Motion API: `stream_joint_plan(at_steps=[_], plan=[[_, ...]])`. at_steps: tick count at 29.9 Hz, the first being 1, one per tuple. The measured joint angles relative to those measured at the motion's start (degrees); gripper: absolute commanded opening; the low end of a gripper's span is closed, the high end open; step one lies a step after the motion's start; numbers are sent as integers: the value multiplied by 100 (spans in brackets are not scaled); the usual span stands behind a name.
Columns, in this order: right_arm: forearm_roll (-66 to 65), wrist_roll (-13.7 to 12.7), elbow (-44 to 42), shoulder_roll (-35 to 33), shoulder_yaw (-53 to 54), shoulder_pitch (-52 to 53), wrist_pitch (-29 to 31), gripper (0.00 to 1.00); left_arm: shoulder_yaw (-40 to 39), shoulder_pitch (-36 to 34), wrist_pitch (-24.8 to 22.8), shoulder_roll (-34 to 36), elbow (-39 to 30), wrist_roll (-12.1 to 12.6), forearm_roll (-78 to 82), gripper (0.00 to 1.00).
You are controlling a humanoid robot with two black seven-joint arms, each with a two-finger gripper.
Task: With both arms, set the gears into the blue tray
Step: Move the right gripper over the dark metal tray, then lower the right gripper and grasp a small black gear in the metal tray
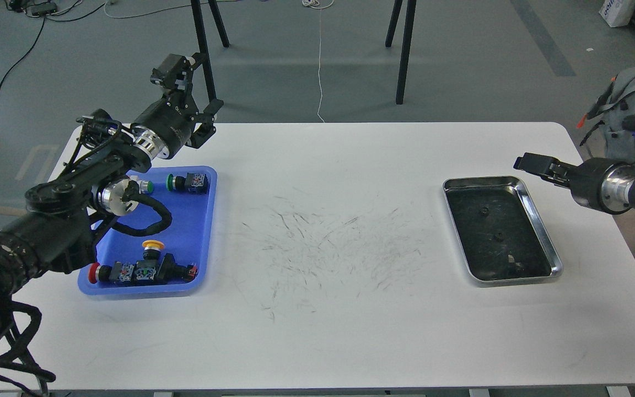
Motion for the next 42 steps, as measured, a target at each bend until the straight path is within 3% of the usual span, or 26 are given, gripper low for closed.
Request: stream_joint_plan(at_steps=[17,42], plan=[[-544,138,-1454,1661,-1335,281,53,95,-54,-4,221,-28,-8,0,0,100],[-559,268,-1941,2130,-1794,190,45,86,-47,17,232,-8,11,0,-9,100]])
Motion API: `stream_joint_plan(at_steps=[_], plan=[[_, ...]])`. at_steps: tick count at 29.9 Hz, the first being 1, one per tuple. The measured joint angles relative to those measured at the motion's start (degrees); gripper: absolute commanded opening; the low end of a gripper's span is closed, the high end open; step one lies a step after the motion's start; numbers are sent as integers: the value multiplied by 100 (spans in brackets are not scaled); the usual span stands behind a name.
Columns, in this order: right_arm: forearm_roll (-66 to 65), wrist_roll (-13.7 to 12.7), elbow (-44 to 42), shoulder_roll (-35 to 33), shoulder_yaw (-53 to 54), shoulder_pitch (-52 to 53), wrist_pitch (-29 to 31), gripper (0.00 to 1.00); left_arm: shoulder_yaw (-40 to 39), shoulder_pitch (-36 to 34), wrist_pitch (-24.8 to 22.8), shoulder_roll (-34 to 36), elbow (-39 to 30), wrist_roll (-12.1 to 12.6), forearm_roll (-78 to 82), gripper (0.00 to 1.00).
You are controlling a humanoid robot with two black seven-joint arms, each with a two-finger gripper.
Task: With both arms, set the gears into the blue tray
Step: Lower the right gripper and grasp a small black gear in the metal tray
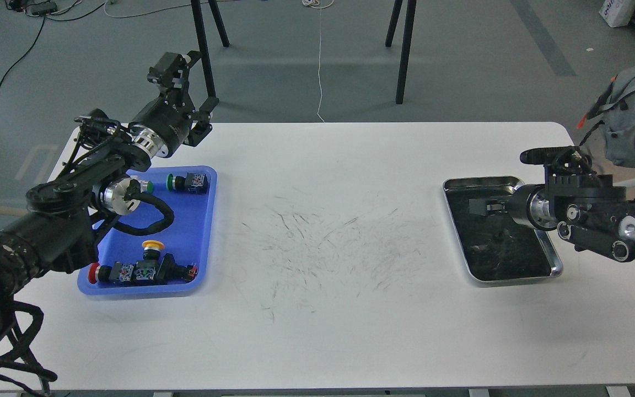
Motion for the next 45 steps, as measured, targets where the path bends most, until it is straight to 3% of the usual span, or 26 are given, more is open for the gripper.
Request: stream_joint_plan(at_steps=[22,36,45], plan=[[-78,104,-4,87,-125,-37,9,67,2,36,9,-17,34,0,1,100],[-275,208,-122,117,-243,-42,27,61,2,45,11,-28,37,0,4,100],[-281,237,-258,202,-283,-49,27,50,2,61,63,-29,38,0,9,100]])
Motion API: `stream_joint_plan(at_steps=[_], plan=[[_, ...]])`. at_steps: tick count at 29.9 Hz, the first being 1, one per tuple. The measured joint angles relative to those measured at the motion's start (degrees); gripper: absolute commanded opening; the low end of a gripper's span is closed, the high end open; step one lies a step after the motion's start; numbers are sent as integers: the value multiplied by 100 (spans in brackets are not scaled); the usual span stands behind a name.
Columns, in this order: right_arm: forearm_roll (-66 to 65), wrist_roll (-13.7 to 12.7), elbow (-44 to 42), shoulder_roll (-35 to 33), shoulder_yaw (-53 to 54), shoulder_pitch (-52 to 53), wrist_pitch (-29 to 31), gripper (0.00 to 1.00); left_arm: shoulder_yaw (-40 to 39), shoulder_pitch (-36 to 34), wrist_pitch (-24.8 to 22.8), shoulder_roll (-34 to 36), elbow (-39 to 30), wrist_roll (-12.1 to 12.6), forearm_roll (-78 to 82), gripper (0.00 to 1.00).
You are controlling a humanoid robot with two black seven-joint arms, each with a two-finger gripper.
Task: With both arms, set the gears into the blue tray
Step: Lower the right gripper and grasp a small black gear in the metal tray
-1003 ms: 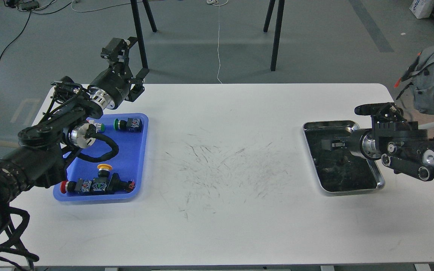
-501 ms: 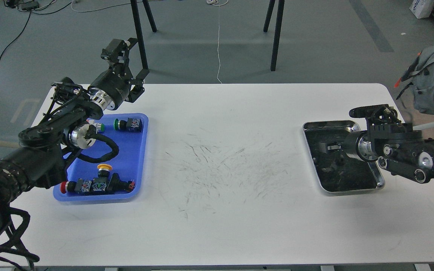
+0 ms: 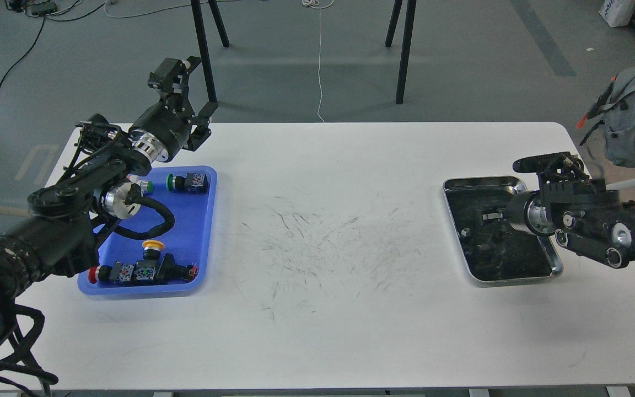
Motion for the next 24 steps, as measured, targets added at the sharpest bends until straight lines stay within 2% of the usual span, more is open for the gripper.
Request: stream_joint_plan(at_steps=[11,18,24], plan=[[0,54,12,18,-32,-75,-3,33,0,11,16,0,5,0,0,100],[5,55,35,17,-33,-67,20,18,0,11,16,-2,6,0,0,100],[18,60,54,18,-31,-23,47,13,8,10,-6,2,6,0,9,100]])
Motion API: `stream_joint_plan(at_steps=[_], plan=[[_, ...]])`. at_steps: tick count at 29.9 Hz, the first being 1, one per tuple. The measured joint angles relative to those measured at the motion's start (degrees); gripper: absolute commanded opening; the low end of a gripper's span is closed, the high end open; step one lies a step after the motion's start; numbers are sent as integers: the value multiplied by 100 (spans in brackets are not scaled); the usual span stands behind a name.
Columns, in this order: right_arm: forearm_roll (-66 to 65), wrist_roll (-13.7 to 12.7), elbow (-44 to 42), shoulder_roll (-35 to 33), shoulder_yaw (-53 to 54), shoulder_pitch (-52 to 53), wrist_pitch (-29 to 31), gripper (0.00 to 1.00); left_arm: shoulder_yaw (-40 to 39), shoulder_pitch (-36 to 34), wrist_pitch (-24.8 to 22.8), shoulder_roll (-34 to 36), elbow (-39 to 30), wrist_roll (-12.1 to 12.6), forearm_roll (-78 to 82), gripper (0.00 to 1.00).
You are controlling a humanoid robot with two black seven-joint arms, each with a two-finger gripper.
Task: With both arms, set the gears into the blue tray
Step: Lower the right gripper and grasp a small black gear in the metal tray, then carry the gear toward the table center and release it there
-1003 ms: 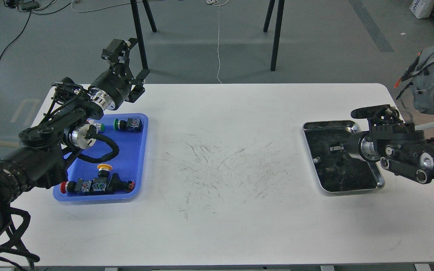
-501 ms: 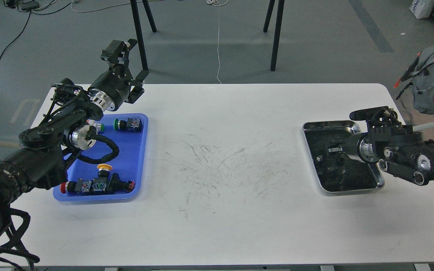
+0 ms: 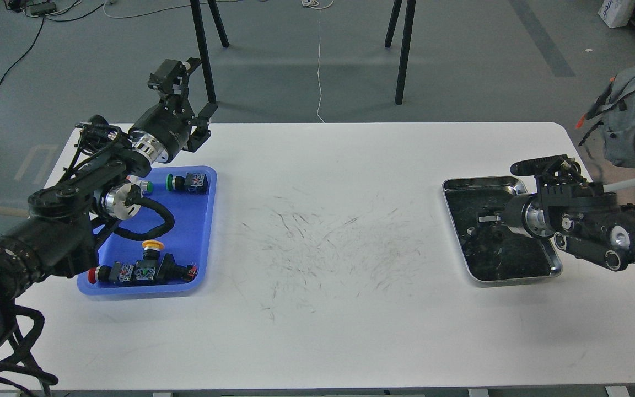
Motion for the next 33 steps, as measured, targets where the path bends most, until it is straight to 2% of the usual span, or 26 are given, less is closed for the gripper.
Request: stream_joint_plan(at_steps=[11,19,26,33], plan=[[16,93,24,98,148,170,-13,5,1,-9,21,10,0,0,0,100],[6,337,28,300,511,308,-113,2,5,-5,22,26,0,0,10,100],[0,651,48,735,856,411,-566,1,30,8,12,55,0,0,19,100],[-8,1025,187,1376,868,560,-1392,1,19,-6,12,93,-9,0,16,100]])
